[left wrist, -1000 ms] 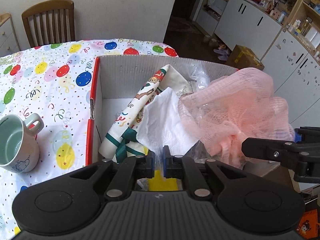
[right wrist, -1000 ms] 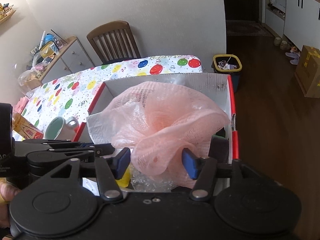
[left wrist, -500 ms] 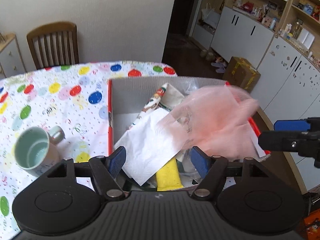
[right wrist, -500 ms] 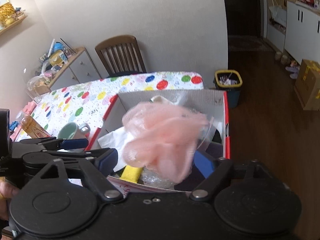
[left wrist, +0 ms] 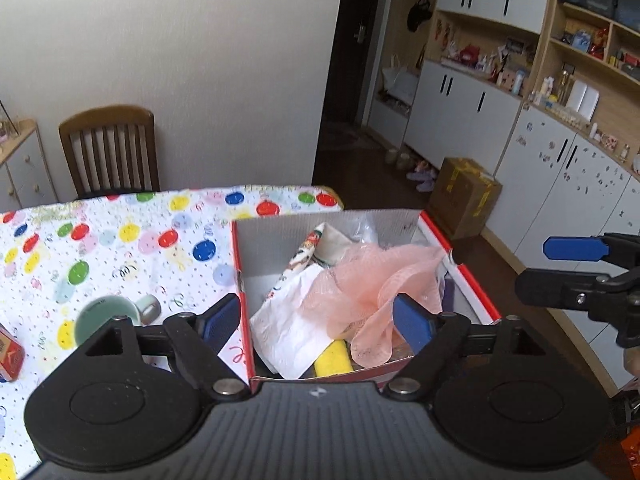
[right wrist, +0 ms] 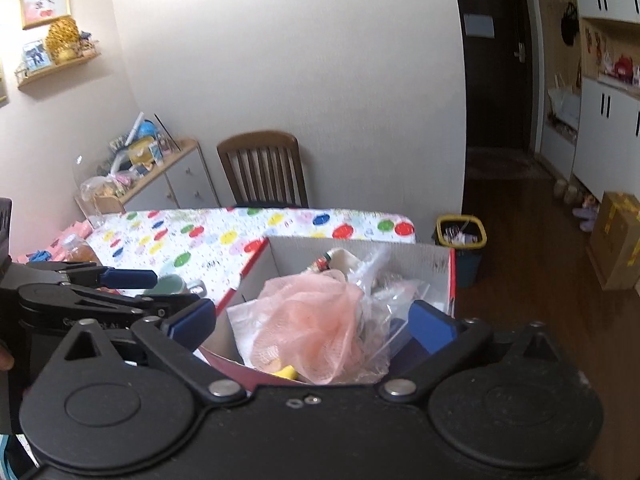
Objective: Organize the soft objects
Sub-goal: 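Withdraw both grippers up and away from the box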
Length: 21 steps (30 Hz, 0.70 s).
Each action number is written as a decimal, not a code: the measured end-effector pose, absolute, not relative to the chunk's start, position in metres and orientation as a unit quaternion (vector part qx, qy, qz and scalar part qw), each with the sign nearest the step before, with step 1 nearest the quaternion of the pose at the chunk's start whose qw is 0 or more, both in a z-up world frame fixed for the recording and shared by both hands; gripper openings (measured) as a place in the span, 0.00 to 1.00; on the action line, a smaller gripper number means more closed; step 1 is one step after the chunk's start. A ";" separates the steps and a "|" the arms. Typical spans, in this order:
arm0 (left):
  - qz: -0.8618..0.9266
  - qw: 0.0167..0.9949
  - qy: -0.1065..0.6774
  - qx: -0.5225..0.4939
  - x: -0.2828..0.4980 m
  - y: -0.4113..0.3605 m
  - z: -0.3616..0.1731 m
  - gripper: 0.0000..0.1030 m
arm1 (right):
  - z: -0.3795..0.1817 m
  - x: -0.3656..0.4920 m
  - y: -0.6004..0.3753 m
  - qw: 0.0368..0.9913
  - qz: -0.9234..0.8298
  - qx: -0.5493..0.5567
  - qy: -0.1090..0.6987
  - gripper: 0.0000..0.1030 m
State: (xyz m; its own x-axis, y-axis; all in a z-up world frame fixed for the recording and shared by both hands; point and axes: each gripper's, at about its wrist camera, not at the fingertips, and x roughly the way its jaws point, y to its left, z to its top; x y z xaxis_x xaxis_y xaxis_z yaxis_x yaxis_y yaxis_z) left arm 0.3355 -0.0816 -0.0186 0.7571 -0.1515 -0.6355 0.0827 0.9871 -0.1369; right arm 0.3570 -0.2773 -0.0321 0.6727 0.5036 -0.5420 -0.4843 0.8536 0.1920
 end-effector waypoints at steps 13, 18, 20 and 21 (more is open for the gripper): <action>-0.074 0.948 0.305 -0.053 0.292 -0.070 0.005 0.99 | -0.025 0.313 -0.270 0.931 0.266 0.015 0.249 1.00; -0.079 0.950 0.299 -0.049 0.279 -0.068 0.011 1.00 | -0.025 0.298 -0.267 0.935 0.257 0.024 0.242 1.00; -0.083 0.951 0.295 -0.046 0.273 -0.067 0.013 1.00 | -0.025 0.292 -0.263 0.937 0.254 0.021 0.240 1.00; -0.085 0.951 0.293 -0.046 0.270 -0.067 0.014 1.00 | -0.024 0.288 -0.262 0.938 0.252 0.020 0.238 1.00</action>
